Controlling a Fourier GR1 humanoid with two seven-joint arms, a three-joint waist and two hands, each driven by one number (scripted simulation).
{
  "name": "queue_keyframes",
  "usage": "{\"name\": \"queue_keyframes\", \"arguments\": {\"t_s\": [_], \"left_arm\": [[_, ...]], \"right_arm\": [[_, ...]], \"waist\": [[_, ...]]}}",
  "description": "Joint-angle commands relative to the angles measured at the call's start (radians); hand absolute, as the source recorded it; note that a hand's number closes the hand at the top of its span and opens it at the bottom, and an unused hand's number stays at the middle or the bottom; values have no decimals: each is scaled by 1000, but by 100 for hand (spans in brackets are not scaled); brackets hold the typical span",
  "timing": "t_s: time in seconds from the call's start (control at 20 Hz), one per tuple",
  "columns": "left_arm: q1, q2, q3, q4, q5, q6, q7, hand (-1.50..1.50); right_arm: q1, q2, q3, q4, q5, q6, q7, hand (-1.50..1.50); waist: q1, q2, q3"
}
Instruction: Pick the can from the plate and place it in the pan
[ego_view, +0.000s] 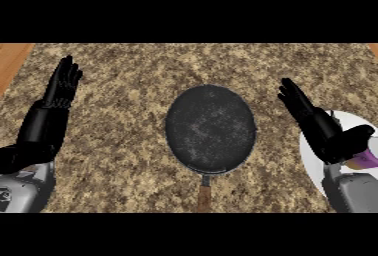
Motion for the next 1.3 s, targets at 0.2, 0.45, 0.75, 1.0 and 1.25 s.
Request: {"name": "queue_keyframes", "arguments": {"t_s": [0.2,0.45,0.75,1.0,1.25], "left_arm": [[150,29,-50,102,-93,38,172,0],[231,24,-59,116,-67,22,198,0],[253,-23,-108,124,-115,48,197,0],[249,29,-60,105,-72,-19,198,0],[242,-7,-79,116,-109,2,205,0]], "right_arm": [[-116,-172,-270,156,-293,252,-2,-150],[-5,-368,-443,337,-172,107,75,-150],[65,-609,-364,429,32,360,-103,-150],[-41,-729,-302,555,137,511,-217,-150],[-150,-762,-211,575,197,677,-262,-150]], "waist": [[-8,-20,-8],[-36,-19,-8],[-19,-20,-9],[13,-17,-9],[6,-19,-10]]}}
